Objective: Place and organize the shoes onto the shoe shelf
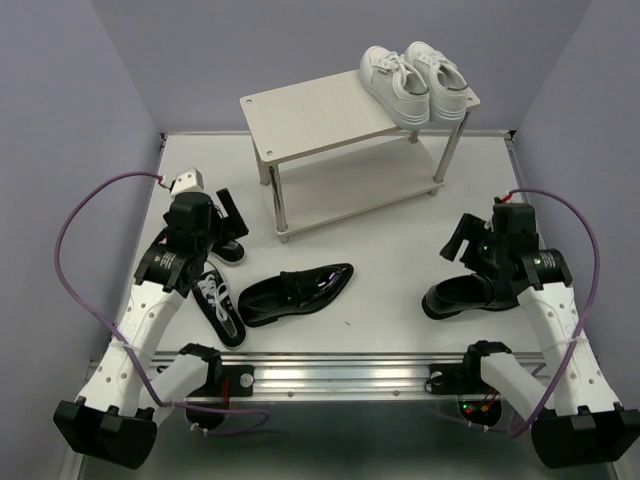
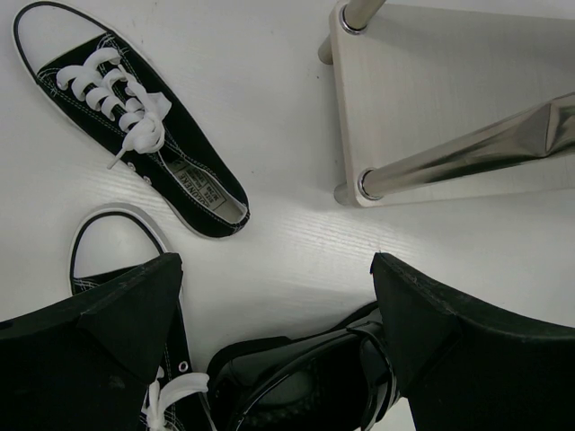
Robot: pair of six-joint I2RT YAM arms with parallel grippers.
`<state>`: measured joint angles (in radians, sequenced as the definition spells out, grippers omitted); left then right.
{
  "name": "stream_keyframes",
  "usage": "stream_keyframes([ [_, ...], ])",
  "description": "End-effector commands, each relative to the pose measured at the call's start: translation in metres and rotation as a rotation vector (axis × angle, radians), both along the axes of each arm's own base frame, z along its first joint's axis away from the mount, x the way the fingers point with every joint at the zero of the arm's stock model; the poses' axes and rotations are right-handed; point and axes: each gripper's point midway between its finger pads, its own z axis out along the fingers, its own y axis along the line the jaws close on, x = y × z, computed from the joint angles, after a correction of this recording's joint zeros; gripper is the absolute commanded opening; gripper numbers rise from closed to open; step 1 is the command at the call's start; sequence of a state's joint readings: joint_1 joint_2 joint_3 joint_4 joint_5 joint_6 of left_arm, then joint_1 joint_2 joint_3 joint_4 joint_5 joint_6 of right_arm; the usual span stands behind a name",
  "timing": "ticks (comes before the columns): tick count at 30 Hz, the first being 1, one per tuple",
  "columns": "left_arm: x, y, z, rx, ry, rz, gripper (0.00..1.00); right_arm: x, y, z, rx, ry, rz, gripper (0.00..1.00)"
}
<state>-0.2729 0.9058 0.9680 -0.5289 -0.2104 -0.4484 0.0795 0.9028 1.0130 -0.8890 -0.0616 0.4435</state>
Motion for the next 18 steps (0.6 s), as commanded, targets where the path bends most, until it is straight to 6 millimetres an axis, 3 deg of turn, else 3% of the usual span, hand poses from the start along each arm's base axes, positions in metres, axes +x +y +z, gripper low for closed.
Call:
stream_keyframes([
  [1, -0.002, 0.000, 0.001, 0.005, -0.016, -0.016, 0.99, -0.023, -0.003, -0.024, 0.070, 0.032, -0.121, 0.83],
  [9, -0.003, -0.003, -0.009, -0.004, -0.001, -0.028, 0.99, -0.035, 0.004, -0.074, 0.168, 0.144, -0.215, 0.86],
  [14, -0.003, -0.005, -0.011, -0.009, -0.001, -0.035, 0.99, -0.028, 0.007, -0.088, 0.173, 0.158, -0.203, 0.85],
  [18, -0.001, -0.006, -0.011, -0.016, -0.002, -0.039, 0.99, -0.021, 0.011, -0.103, 0.184, 0.171, -0.191, 0.76],
])
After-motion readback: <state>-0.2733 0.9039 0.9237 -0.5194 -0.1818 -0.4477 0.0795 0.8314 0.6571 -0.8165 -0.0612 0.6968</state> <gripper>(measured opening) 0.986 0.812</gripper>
